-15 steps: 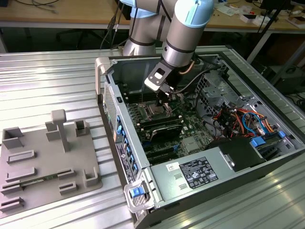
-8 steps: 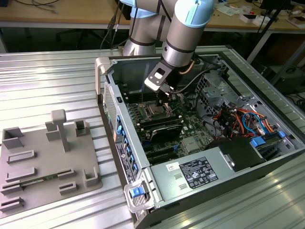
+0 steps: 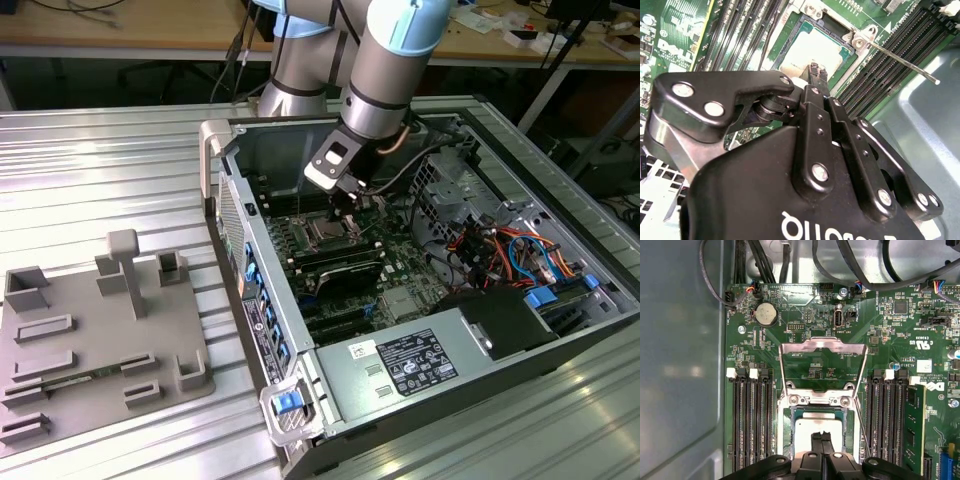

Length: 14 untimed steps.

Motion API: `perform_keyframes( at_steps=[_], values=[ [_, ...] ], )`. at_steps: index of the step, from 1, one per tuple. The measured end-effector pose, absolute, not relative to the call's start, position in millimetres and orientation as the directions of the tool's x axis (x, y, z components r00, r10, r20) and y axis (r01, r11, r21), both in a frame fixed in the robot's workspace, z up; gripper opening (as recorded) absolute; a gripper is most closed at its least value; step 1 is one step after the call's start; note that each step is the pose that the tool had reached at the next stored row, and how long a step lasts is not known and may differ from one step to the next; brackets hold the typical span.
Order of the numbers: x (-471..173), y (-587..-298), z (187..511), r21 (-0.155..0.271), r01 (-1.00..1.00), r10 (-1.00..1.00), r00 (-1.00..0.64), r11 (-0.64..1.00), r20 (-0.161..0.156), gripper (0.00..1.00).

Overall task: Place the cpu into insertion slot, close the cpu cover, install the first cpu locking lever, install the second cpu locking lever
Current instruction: 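Close the cpu cover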

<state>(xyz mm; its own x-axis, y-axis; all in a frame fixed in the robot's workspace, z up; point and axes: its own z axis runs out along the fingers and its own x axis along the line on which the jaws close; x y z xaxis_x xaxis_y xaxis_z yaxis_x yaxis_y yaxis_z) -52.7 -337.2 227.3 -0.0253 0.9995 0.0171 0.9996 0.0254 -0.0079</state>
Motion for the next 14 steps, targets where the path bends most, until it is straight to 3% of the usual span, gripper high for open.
perform_keyframes(
  at_steps=[14],
  values=[
    [-50, -337, 258, -0.008, 0.999, 0.999, -0.037, 0.037, 0.016, 0.11]
  ],
)
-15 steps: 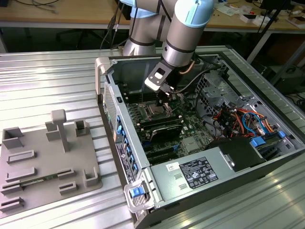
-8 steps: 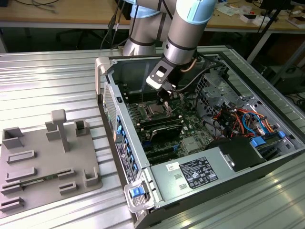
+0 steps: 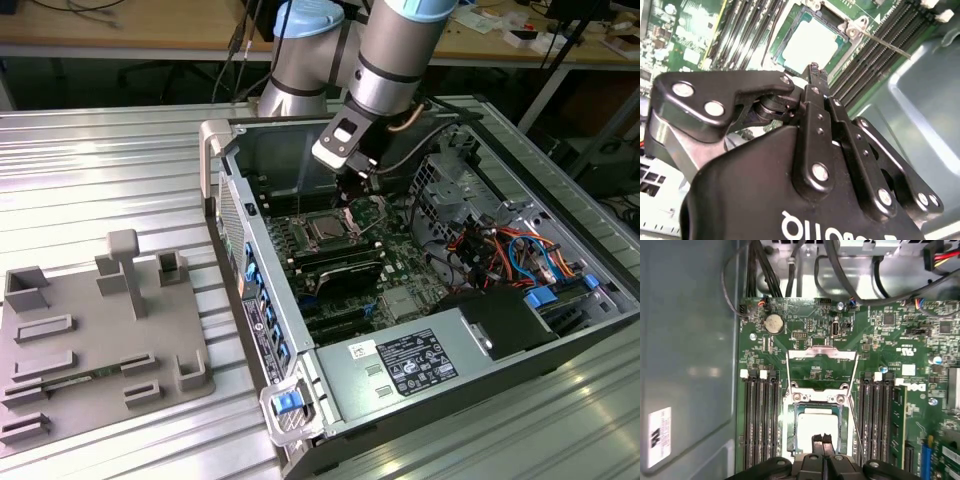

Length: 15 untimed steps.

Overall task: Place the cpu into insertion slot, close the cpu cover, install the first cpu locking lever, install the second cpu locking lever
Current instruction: 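Close the cpu cover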

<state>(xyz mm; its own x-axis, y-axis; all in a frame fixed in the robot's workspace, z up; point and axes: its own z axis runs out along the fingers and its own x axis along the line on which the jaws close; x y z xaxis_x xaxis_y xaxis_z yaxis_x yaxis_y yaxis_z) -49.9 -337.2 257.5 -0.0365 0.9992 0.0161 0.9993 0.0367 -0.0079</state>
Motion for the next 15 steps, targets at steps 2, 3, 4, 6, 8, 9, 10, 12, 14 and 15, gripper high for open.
perform_keyframes(
  at_steps=[2, 3, 4, 6, 8, 9, 10, 12, 14, 15],
  values=[
    [-45, -337, 258, -0.008, 0.999, 0.999, -0.038, 0.038, 0.016, 0.11],
    [-41, -337, 257, -0.008, 0.999, 0.999, -0.038, 0.038, 0.016, 0.11],
    [-34, -337, 257, -0.008, 0.999, 0.999, -0.039, 0.039, 0.016, 0.11],
    [-23, -337, 256, -0.009, 0.999, 0.999, -0.041, 0.041, 0.016, 0.11],
    [-18, -337, 256, -0.009, 0.999, 0.999, -0.042, 0.042, 0.016, 0.11],
    [-18, -337, 257, -0.009, 0.999, 0.999, -0.042, 0.043, 0.016, 0.11],
    [-17, -337, 259, -0.009, 0.999, 0.999, -0.042, 0.042, 0.015, 0.11],
    [-17, -337, 262, -0.009, 0.999, 0.999, -0.042, 0.042, 0.014, 0.11],
    [-16, -337, 265, -0.009, 0.999, 0.999, -0.042, 0.042, 0.014, 0.11],
    [-15, -337, 265, -0.009, 0.999, 0.999, -0.043, 0.043, 0.014, 0.11]
  ],
)
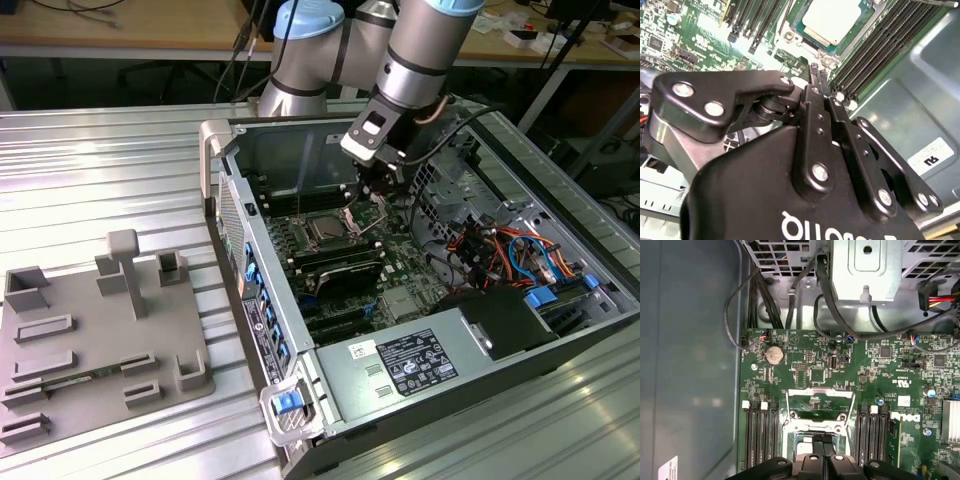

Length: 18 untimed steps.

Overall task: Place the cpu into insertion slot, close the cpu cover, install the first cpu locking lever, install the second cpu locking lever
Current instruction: 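Close the cpu cover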

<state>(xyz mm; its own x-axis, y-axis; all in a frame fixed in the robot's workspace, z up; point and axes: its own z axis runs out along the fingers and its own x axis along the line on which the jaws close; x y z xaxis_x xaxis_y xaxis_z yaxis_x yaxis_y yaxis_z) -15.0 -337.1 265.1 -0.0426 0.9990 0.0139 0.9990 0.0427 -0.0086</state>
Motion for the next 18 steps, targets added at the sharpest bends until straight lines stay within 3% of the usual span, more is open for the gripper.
perform_keyframes(
  at_steps=[18],
  values=[
    [31, -331, 266, -0.009, 0.999, 0.999, -0.043, 0.043, 0.013, 0.11]
  ],
)
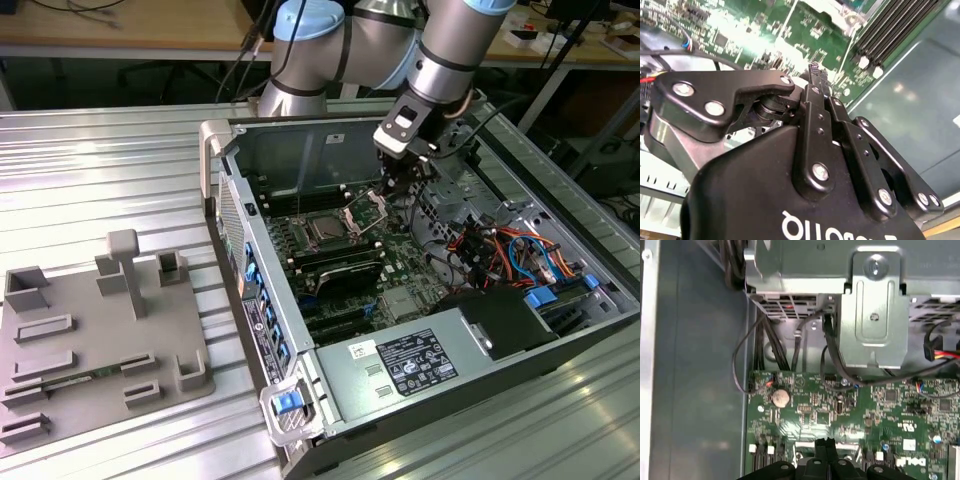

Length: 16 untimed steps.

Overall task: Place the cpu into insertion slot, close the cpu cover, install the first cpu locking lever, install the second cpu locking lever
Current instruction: 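Close the cpu cover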

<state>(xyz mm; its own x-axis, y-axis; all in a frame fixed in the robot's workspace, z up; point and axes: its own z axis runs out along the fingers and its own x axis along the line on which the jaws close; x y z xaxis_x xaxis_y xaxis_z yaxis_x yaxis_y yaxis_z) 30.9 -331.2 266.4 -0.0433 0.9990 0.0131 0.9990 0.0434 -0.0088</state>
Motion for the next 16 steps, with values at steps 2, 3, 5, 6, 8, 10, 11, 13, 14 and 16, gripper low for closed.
perform_keyframes(
  at_steps=[2, 3, 5, 6, 8, 10, 11, 13, 14, 16],
  values=[
    [39, -330, 266, -0.009, 0.999, 0.999, -0.043, 0.044, 0.013, 0.11],
    [42, -330, 265, -0.009, 0.999, 0.999, -0.043, 0.044, 0.013, 0.11],
    [46, -330, 262, -0.009, 0.999, 0.999, -0.043, 0.044, 0.013, 0.11],
    [48, -330, 257, -0.009, 0.999, 0.999, -0.043, 0.043, 0.013, 0.11],
    [50, -330, 253, -0.010, 0.999, 0.999, -0.044, 0.044, 0.013, 0.11],
    [50, -330, 249, -0.010, 0.999, 0.999, -0.051, 0.051, 0.013, 0.11],
    [50, -330, 246, -0.011, 0.998, 0.998, -0.056, 0.057, 0.013, 0.11],
    [50, -330, 242, -0.012, 0.998, 0.998, -0.065, 0.066, 0.013, 0.11],
    [49, -331, 242, -0.012, 0.998, 0.998, -0.068, 0.068, 0.013, 0.11],
    [47, -331, 242, -0.012, 0.998, 0.998, -0.069, 0.069, 0.013, 0.11]
  ],
)
